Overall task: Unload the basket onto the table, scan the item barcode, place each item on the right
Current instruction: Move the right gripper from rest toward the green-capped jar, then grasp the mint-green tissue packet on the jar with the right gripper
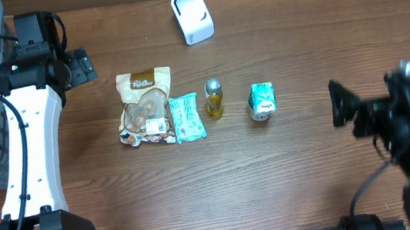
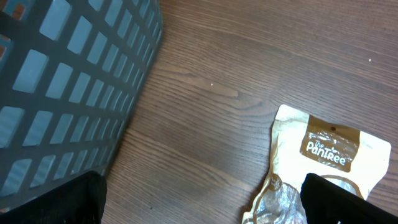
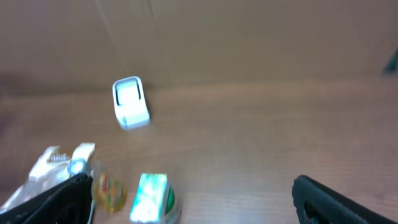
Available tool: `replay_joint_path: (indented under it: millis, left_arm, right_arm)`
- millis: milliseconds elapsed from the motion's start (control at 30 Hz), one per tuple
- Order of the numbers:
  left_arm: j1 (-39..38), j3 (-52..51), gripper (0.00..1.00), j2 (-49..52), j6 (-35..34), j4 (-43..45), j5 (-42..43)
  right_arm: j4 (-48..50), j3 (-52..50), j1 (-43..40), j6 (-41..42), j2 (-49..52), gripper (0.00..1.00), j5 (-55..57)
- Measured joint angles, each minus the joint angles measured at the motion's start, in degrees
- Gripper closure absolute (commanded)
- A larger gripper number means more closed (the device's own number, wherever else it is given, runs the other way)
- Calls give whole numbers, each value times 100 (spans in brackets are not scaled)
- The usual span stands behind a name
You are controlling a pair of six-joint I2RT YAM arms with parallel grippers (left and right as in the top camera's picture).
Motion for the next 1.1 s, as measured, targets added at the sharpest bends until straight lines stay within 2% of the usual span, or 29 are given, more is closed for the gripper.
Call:
replay_joint_path:
  millis: [167,433,733,800,833,1033,1100]
  left_arm:
    - [0,0,0,0,0,0,-2]
    - [0,0,1,0,0,0,0]
    - [0,0,0,0,0,0,-2]
    - [0,0,0,0,0,0,0]
    - [0,0,0,0,0,0,0]
    - [0,0,0,0,0,0,0]
    - [0,0,0,0,0,0,0]
  right_arm:
    - [-745,1005,0,4,1340,0,-260]
    - [-1080,1084,0,2,2627,0,-1187]
    - [-1309,1084,0,17,3445,16,-1545]
    - [-1357,1084,0,26,3617,15,-1646]
    - [-1381,1084,0,28,3731,2,-1709]
    - [-1329,1082,0,44,4103,0,-1945]
    - [-1303,1082,0,44,4264,17,-2000]
